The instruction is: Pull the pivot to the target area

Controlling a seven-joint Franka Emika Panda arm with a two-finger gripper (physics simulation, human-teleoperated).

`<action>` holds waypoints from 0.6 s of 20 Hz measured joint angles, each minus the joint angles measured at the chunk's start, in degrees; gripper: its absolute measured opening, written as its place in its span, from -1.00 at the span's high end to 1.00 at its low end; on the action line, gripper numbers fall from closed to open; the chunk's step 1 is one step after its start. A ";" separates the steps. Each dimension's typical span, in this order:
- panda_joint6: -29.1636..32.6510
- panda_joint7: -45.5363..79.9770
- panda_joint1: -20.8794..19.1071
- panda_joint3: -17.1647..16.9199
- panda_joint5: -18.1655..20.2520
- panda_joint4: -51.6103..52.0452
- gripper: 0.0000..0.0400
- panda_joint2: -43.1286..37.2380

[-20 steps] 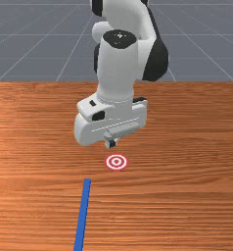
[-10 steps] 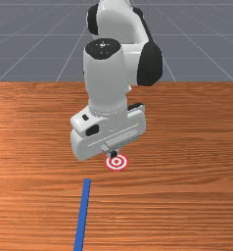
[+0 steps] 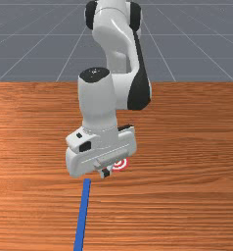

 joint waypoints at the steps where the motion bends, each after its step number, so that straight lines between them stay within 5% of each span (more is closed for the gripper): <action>1: -10.98 1.48 0.16 -0.62 -0.94 9.28 1.00 4.83; 4: -8.92 1.32 0.14 -0.54 -0.84 8.77 1.00 6.64; 5: -13.66 1.80 0.02 -0.58 -1.08 15.39 1.00 10.54; 6: -9.08 1.36 0.11 -0.52 -0.86 9.89 1.00 8.13; 12: -9.79 4.33 0.09 -0.92 -0.41 15.16 1.00 14.01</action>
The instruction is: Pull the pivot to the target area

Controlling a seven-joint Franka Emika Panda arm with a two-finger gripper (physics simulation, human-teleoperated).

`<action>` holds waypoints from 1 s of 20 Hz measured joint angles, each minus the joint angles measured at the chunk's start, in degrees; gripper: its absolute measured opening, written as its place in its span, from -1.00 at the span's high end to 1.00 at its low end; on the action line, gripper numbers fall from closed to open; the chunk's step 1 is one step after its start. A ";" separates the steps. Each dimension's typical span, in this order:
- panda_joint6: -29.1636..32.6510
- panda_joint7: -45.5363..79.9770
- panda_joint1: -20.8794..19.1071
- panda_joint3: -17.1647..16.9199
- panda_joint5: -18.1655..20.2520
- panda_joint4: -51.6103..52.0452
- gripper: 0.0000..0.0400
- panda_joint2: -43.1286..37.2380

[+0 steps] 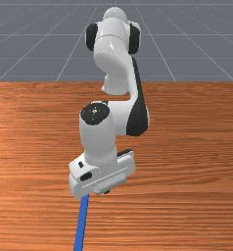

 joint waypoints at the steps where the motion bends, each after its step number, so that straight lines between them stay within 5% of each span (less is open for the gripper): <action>1: -0.09 -0.20 -0.25 -0.01 0.04 0.13 1.00 0.13; 3: -3.90 -2.62 -0.88 0.29 -0.59 5.23 1.00 2.66; 20: -0.31 -3.07 -1.47 -1.12 -1.44 -0.92 1.00 -0.84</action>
